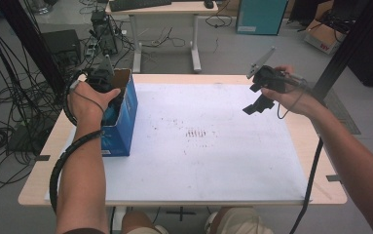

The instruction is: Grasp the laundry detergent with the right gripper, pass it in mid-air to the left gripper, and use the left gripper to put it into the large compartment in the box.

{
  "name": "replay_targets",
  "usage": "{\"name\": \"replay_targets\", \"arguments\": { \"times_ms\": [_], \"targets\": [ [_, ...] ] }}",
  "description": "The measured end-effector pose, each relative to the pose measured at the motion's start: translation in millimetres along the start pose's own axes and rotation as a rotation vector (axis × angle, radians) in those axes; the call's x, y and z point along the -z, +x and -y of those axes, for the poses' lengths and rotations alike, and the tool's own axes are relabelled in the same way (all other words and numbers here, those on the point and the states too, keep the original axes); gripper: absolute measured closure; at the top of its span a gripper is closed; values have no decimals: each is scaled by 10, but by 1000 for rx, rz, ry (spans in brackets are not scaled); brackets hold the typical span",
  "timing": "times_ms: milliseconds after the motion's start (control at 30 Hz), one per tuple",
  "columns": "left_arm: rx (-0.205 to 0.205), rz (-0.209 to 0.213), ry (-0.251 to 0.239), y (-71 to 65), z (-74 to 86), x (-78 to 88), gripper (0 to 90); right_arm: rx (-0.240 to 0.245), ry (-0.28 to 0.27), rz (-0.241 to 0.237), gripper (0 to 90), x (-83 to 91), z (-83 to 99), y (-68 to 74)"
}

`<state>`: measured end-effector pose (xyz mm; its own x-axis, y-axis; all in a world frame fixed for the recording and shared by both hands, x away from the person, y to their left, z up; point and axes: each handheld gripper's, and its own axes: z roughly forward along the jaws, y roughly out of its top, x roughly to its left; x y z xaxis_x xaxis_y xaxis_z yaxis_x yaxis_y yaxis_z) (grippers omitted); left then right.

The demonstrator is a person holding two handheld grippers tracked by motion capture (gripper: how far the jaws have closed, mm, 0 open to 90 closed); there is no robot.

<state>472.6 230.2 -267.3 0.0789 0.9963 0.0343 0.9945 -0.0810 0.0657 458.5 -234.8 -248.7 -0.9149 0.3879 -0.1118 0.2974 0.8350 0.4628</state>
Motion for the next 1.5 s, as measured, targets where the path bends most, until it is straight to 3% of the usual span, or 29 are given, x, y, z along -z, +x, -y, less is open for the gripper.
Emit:
{"name": "replay_targets", "arguments": {
  "times_ms": [300,567,667,933,1100,1200,1500],
  "targets": [
    [-16,-7,6,-14,28,114,278,0,-9,2,66,-14,-21,-1],
    [-16,28,-2,-55,77,310,228,-14,-15,7,66,-18,-6,-13],
    [-18,29,-14,-55,117,407,217,-9,-17,6,66,-11,-17,-5],
    [-76,22,-82,-104,195,738,180,-17,-16,11,66,-15,-39,2],
    [-119,28,-122,-230,190,906,163,-39,-11,20,66,-29,-41,-15],
    [-145,63,-133,-329,173,950,150,-40,-1,22,65,-38,-24,-49],
    [-248,70,-152,-779,75,1010,121,-72,8,31,65,-41,3,-170]
  ]
}}
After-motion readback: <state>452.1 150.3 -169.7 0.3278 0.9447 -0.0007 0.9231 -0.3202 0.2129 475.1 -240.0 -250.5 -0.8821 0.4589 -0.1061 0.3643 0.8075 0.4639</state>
